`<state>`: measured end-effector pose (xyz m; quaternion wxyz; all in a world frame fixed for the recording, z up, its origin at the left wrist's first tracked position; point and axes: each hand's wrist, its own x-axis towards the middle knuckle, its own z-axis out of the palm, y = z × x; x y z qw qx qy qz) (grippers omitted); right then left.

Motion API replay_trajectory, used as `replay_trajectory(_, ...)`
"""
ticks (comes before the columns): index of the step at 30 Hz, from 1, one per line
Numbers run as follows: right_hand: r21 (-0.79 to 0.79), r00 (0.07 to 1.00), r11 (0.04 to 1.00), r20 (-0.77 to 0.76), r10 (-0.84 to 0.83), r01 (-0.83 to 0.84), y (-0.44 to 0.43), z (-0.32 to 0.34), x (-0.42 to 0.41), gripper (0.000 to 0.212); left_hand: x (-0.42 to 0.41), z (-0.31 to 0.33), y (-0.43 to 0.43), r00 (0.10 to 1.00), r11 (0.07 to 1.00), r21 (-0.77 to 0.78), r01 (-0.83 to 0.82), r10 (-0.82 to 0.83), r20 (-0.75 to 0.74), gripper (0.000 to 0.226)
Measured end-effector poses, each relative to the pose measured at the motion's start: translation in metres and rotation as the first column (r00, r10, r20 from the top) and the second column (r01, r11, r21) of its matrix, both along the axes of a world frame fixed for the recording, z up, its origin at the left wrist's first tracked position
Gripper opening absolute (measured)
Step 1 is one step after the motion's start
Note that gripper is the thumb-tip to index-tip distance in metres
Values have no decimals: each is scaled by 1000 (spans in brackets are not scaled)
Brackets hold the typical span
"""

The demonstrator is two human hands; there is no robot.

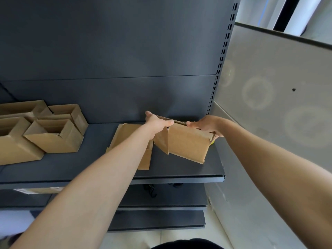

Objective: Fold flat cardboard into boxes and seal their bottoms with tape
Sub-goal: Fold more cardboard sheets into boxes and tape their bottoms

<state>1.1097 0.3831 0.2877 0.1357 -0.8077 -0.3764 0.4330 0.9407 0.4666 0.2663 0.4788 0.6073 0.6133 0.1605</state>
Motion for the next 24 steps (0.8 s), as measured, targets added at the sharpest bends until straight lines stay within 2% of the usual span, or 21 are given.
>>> replay_trajectory(8,2,1000,1000,24,-10,10,4,-1,-5,66,-3,-4,2,996,998,-51,23,-19,82,110)
replay_trajectory(16,67,975,986,152,-160,152,19,-11,-5,63,-13,-5,-1,959,968,-148,203,-166,228,96)
replay_trajectory(21,75,950,950,57,-308,304,22,-12,-6,67,-25,-7,-7,936,955,-137,262,-217,277,82)
replay_trajectory(24,72,951,949,11,-308,307,21,-12,-4,65,-30,-13,-7,923,959,-121,255,-204,326,74)
